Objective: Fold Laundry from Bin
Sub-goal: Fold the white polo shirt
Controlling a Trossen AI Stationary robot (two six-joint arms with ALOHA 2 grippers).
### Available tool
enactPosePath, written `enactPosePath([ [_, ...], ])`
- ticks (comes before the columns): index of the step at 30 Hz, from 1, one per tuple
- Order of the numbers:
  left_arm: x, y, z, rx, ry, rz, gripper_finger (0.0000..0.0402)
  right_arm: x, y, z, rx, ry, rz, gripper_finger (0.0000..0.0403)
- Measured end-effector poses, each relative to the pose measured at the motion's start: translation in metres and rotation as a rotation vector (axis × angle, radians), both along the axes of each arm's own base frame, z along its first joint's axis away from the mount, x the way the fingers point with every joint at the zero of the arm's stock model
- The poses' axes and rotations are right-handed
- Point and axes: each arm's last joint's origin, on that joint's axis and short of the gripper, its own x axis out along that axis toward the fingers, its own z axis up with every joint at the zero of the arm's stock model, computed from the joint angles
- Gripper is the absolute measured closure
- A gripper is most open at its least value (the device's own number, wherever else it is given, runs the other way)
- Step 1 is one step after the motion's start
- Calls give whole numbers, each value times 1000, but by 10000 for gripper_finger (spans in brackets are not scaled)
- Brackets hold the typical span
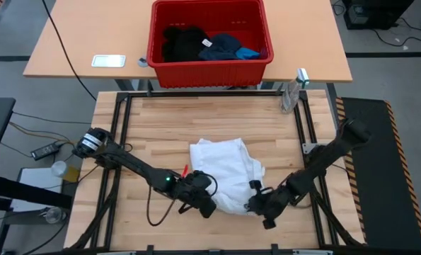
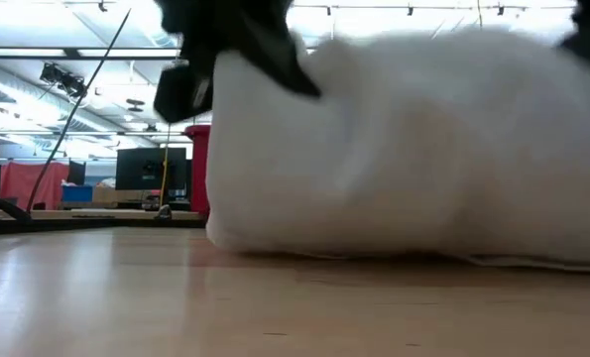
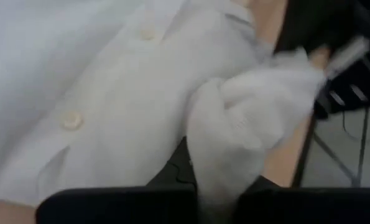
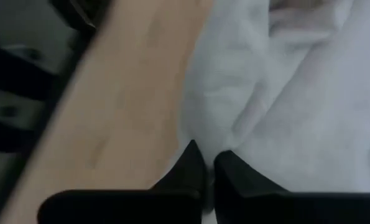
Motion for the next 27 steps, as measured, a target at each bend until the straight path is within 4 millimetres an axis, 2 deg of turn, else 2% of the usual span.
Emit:
enactPosePath([
  [4, -7, 0, 21, 81, -68, -107, 390, -9, -14, 35, 182, 14, 86, 390],
  [7, -9, 0, 32, 113, -113, -151, 390, -18, -17, 49, 236, 19, 103, 388],
  [12, -8, -13, 38, 0, -183, -177, 390, -29, -14, 61, 376, 76, 162, 389],
  [18, -14, -33, 43, -69, -247, -204, 390, -32, -16, 81, 536, 43, 224, 389],
  [21, -18, -41, 45, -57, -269, -239, 390, -33, -21, 85, 528, 28, 230, 389],
  [27, -21, -38, 33, 14, -174, -207, 390, -22, -38, 81, 485, 20, 182, 389],
])
